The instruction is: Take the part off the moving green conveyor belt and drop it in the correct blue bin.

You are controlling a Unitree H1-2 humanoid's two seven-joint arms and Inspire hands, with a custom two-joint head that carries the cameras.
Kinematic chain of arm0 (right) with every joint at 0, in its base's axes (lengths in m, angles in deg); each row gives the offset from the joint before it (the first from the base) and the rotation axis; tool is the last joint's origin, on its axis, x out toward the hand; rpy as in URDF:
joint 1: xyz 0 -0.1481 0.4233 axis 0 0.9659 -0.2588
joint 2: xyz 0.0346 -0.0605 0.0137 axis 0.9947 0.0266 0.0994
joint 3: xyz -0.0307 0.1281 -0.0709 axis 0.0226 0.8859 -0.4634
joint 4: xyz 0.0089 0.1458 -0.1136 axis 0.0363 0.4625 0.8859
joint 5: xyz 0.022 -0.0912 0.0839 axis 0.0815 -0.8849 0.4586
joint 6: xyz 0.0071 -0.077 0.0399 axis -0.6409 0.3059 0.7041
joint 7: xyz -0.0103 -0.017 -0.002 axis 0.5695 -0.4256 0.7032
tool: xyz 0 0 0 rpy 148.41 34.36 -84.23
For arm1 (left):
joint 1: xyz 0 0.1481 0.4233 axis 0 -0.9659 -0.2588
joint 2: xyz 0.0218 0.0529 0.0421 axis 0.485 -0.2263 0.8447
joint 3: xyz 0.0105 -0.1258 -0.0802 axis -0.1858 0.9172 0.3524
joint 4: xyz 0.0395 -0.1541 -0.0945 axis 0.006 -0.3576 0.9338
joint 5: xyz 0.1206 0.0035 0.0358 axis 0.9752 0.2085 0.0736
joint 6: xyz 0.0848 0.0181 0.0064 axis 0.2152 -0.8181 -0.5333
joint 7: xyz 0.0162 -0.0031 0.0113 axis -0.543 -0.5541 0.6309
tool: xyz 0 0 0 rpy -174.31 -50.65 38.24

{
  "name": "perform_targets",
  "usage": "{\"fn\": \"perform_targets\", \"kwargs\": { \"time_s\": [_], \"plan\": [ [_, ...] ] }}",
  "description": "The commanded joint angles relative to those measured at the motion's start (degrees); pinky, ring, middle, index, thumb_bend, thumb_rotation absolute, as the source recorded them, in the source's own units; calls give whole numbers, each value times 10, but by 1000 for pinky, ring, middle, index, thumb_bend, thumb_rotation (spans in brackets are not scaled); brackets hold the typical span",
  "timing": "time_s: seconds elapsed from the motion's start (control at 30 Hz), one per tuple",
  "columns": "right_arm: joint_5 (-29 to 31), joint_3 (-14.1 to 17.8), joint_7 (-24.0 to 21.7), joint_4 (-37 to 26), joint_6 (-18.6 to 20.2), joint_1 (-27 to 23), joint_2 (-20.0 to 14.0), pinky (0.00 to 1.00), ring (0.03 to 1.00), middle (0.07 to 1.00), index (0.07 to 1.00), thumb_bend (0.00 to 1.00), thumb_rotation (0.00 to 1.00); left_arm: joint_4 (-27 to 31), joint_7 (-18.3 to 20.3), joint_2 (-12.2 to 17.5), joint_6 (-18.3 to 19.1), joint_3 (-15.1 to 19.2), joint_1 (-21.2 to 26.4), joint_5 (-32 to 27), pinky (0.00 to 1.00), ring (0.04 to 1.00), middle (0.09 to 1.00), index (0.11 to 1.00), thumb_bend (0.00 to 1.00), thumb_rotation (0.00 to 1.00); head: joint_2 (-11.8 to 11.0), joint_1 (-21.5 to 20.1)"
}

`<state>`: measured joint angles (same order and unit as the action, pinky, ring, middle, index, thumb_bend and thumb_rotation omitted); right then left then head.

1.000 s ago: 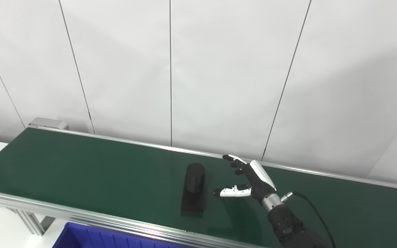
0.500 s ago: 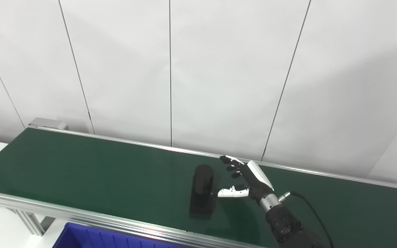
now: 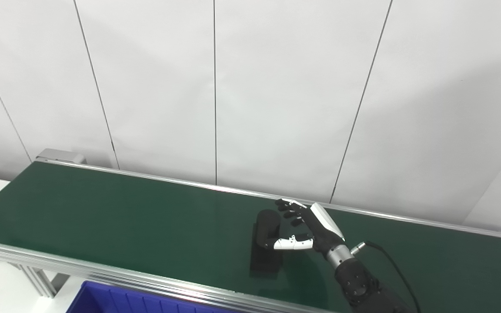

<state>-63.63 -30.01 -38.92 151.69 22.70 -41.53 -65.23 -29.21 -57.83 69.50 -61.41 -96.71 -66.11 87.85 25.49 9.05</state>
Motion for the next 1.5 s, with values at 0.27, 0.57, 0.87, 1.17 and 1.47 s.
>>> {"fn": "perform_targets", "kwargs": {
  "time_s": [0.27, 0.57, 0.87, 1.17, 1.47],
  "plan": [
    [4, 4, 6, -6, -14, -28, 4, 590, 671, 734, 735, 818, 294, 15, 2, -8, -23, 1, 0, 4, 766, 853, 870, 836, 849, 950, 3, 1],
    [-4, 20, 44, 24, -9, -33, 13, 396, 438, 479, 496, 527, 1, 18, 6, -6, -23, 4, -3, 2, 769, 854, 868, 836, 855, 955, 5, -2],
    [-14, 17, 43, 20, -4, -31, 3, 342, 401, 463, 506, 525, 0, 19, 8, -6, -23, 7, -3, 6, 765, 850, 862, 832, 862, 962, 4, -4],
    [2, 31, 21, -6, -8, -17, -13, 327, 389, 453, 514, 524, 0, 12, 11, -14, -23, 6, 1, 2, 773, 854, 864, 831, 867, 950, 12, -18],
    [15, 47, -17, -184, -5, 57, -47, 347, 393, 472, 520, 520, 0, 9, 23, -24, -23, 15, 2, 3, 811, 878, 886, 856, 871, 987, 13, -49]
  ]
}}
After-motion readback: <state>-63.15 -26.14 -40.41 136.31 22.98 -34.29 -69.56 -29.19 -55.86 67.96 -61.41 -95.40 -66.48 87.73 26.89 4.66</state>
